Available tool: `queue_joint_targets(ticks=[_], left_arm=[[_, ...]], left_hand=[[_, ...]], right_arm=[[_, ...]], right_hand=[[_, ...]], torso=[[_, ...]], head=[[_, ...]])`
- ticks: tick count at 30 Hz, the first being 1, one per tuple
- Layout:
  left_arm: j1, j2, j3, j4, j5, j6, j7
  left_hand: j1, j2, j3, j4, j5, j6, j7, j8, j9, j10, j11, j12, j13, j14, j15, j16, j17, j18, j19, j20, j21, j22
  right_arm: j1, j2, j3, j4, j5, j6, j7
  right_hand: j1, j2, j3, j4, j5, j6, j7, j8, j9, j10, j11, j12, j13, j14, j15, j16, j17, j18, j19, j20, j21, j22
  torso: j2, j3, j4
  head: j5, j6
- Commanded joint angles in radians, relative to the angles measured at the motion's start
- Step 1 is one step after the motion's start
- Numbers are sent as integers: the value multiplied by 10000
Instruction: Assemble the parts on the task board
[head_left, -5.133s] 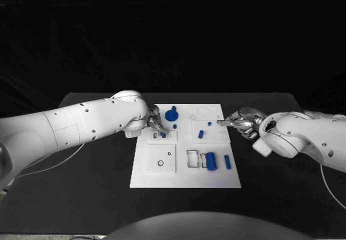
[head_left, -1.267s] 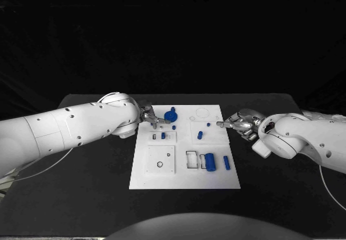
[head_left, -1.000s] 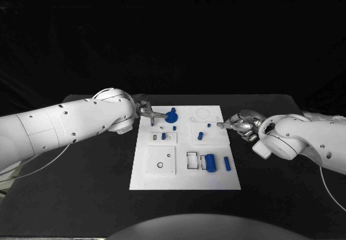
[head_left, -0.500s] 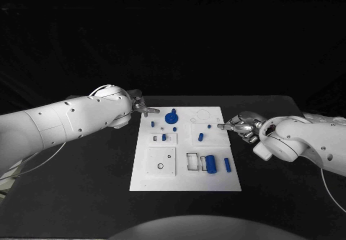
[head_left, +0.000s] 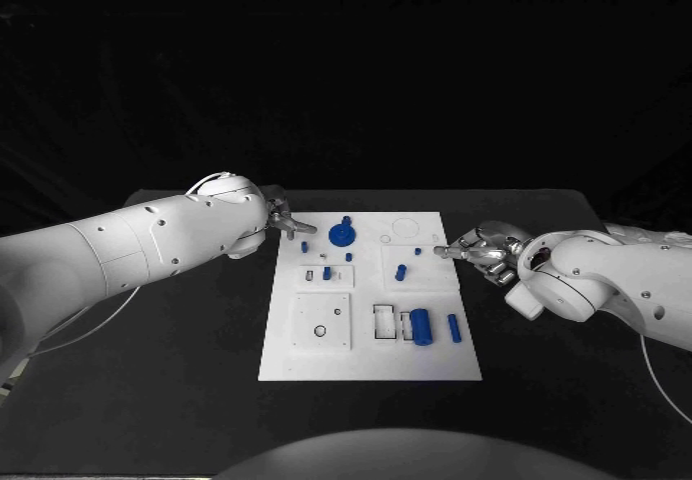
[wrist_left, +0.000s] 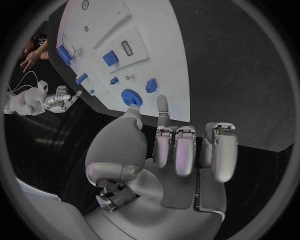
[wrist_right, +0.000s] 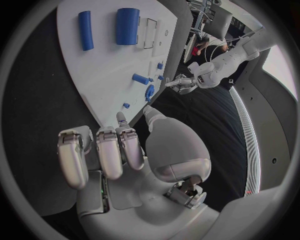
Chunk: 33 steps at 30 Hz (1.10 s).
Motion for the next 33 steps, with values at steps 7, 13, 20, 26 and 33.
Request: queue_joint_targets(ticks=[7, 13, 20, 26, 33], left_arm=[[-79, 206, 0, -305, -61, 545, -64], [-90, 293, 0, -350, 67, 496, 78], [-95, 353, 1, -348, 173, 719, 85], [-98, 396, 1, -395, 192, 908, 18], [-107, 446, 0, -460, 197, 1120, -89]], left_hand=[[508, 140, 98, -4, -15, -11, -30, -104, 29, 1040, -70, -36, 2630, 1059, -78, 26, 2635, -74, 1051, -20, 24, 2634], [716, 186, 91, -4, 50, -40, -27, -152, 32, 1040, -71, -36, 2630, 1059, -62, 26, 2635, -74, 1051, -31, 24, 2634], [795, 193, 85, -6, 74, -50, -27, -170, 33, 1040, -69, -36, 2630, 1059, -57, 26, 2635, -74, 1051, -36, 24, 2634], [1093, 270, 126, -9, 103, -53, -37, -209, 40, 1040, -76, -36, 2630, 1059, -52, 26, 2635, -74, 1051, -38, 24, 2634], [1710, 405, 313, -7, 129, -63, -62, -292, 37, 1040, -99, -36, 2630, 1059, -49, 26, 2635, -74, 1051, -37, 24, 2634]], right_arm=[[-7, -8, -1, 29, -39, 109, 10], [-7, -9, -1, 31, -40, 111, 7], [-7, -6, -1, 39, -40, 104, 7], [-7, -10, -1, 44, -40, 99, 10], [-6, -9, -1, 51, -40, 96, 14]], right_hand=[[1, 111, -32, 41, 40, -24, 32, 54, 13, 1049, 79, 28, 2634, 1078, 68, 41, 2627, -66, 1083, 69, 45, 2630], [1, 111, -32, 41, 40, -24, 32, 54, 13, 1049, 79, 28, 2634, 1078, 68, 41, 2627, -66, 1083, 69, 45, 2630], [1, 111, -32, 41, 40, -24, 32, 54, 13, 1049, 79, 28, 2634, 1078, 68, 41, 2627, -66, 1083, 69, 45, 2630], [1, 111, -32, 41, 40, -24, 32, 54, 13, 1049, 79, 28, 2634, 1078, 68, 41, 2627, -66, 1083, 69, 45, 2630], [1, 111, -32, 41, 40, -24, 32, 54, 13, 1049, 79, 28, 2634, 1078, 68, 41, 2627, -66, 1083, 69, 45, 2630]], torso=[[-7, 1, 0], [-8, 1, 2], [-8, 7, -5], [-11, 7, 2], [-13, 3, -2]], head=[[7, -26], [3, -47], [-3, -44], [-13, -58], [14, -94]])
